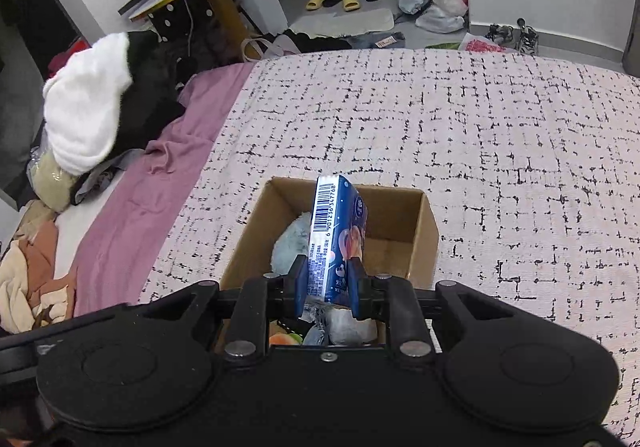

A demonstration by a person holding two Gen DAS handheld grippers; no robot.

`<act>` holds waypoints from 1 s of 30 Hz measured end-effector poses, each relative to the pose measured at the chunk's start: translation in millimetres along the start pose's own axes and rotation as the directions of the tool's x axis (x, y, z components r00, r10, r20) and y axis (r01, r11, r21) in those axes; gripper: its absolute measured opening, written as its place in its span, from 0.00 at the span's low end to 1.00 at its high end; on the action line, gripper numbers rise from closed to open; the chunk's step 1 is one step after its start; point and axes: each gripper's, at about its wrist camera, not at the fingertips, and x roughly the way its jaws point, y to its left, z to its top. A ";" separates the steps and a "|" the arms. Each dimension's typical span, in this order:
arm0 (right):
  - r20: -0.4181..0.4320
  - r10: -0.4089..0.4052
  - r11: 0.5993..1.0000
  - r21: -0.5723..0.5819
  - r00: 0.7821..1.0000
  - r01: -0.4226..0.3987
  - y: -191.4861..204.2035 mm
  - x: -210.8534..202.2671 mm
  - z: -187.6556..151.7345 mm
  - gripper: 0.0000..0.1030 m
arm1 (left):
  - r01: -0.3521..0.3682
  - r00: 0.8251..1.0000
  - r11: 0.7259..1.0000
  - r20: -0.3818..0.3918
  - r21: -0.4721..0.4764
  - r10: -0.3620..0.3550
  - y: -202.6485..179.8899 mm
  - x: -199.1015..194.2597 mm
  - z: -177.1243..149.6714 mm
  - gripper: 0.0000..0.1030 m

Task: Organize soft objects
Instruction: 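Open the right tool to drop the carton while the left releases the bunny into the box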

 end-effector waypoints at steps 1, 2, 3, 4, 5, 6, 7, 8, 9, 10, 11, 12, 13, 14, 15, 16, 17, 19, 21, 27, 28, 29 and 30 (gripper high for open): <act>-0.001 -0.010 1.000 0.001 1.000 0.010 0.1 3.0 -0.6 0.20 | -0.004 1.000 1.000 0.004 0.002 0.004 0.7 -1.5 0.4 0.68; -0.006 -0.017 1.000 0.007 1.000 0.017 -0.8 6.2 -1.2 0.21 | -0.007 1.000 1.000 0.008 0.005 0.007 1.3 -3.1 0.7 0.70; -0.014 -0.020 1.000 0.016 1.000 0.020 -2.3 9.9 -1.6 0.22 | -0.011 1.000 1.000 0.011 0.010 0.011 2.1 -4.6 0.9 0.71; -0.027 -0.022 0.999 0.030 0.999 0.023 -4.3 13.9 -2.1 0.25 | -0.015 1.000 1.000 0.012 0.013 0.014 2.8 -5.5 1.0 0.74; -0.033 -0.033 0.999 0.039 0.999 0.034 -5.7 16.1 -2.6 0.27 | -0.017 1.000 1.000 0.012 0.016 0.017 3.5 -6.5 0.8 0.77; -0.040 -0.044 0.998 0.049 0.998 0.046 -7.3 17.5 -3.3 0.37 | -0.018 1.000 1.000 0.012 0.016 0.017 4.4 -7.8 0.7 0.78; -0.040 -0.055 0.997 0.058 0.998 0.057 -8.4 16.4 -4.8 0.47 | -0.020 1.000 1.000 0.014 0.015 0.020 4.9 -9.2 0.5 0.78; -0.027 -0.057 0.996 0.061 0.998 0.059 -8.8 13.5 -6.9 0.50 | -0.024 1.000 1.000 0.019 0.017 0.023 5.0 -10.6 0.5 0.79; -0.017 -0.057 0.997 0.059 0.998 0.058 -8.2 10.0 -8.2 0.53 | -0.030 0.999 0.999 0.029 0.024 0.030 4.4 -12.6 0.0 0.79; -0.012 -0.057 0.997 0.056 0.998 0.058 -7.7 6.2 -9.6 0.55 | -0.035 0.999 0.999 0.036 0.031 0.034 3.4 -13.9 -0.2 0.81; -0.011 -0.057 0.997 0.056 0.998 0.057 -8.7 3.6 -10.4 0.57 | -0.039 0.998 0.999 0.041 0.035 0.037 2.4 -15.0 -0.5 0.83; -0.010 -0.056 0.997 0.058 0.998 0.057 -9.3 -0.3 -11.5 0.62 | -0.036 0.998 0.999 0.048 0.033 0.034 1.6 -16.7 -0.9 0.84; -0.007 -0.056 0.997 0.059 0.998 0.057 -10.0 -5.0 -13.0 0.67 | -0.025 0.998 0.999 0.053 0.026 0.024 1.0 -18.4 -1.3 0.86; -0.001 -0.059 0.996 0.060 0.998 0.059 -10.4 -8.7 -13.8 0.69 | -0.005 0.998 1.000 0.059 0.019 0.004 0.7 -20.7 -2.2 0.88; 0.010 -0.063 0.996 0.060 0.998 0.062 -10.0 -13.5 -14.9 0.73 | 0.015 0.998 1.000 0.067 0.012 -0.015 0.8 -22.7 -3.4 0.88; 0.021 -0.064 0.996 0.061 0.998 0.063 -10.4 -18.9 -16.7 0.77 | 0.027 0.997 1.000 0.073 0.009 -0.028 0.6 -24.7 -4.9 0.89; 0.030 -0.064 0.996 0.065 0.998 0.062 -12.2 -22.7 -17.2 0.78 | 0.031 0.996 0.999 0.077 0.014 -0.032 -0.8 -27.1 -6.9 0.89; 0.045 -0.058 0.995 0.087 0.997 0.054 -16.6 -31.9 -20.5 0.80 | 0.021 0.996 0.999 0.083 0.041 -0.024 -5.2 -30.6 -10.9 0.89; 0.054 -0.051 0.993 0.113 0.997 0.044 -21.5 -40.0 -24.3 0.80 | 0.007 0.996 0.998 0.089 0.070 -0.014 -9.9 -35.2 -14.6 0.89; 0.094 -0.048 0.988 0.152 0.994 0.033 -29.1 -64.2 -40.0 0.85 | 0.012 0.996 0.995 0.086 0.095 -0.021 -15.6 -53.5 -26.1 0.89; 0.101 -0.046 0.988 0.151 0.994 0.030 -30.0 -67.9 -42.7 0.85 | 0.000 0.996 0.994 0.094 0.108 -0.010 -17.5 -56.4 -28.1 0.89; 0.107 -0.043 0.988 0.152 0.993 0.026 -30.9 -71.8 -45.1 0.85 | -0.016 0.995 0.992 0.104 0.123 0.003 -19.2 -59.0 -30.5 0.89; 0.114 -0.040 0.988 0.153 0.993 0.022 -31.8 -75.9 -47.4 0.87 | -0.034 0.993 0.989 0.117 0.145 0.017 -22.5 -62.3 -33.3 0.89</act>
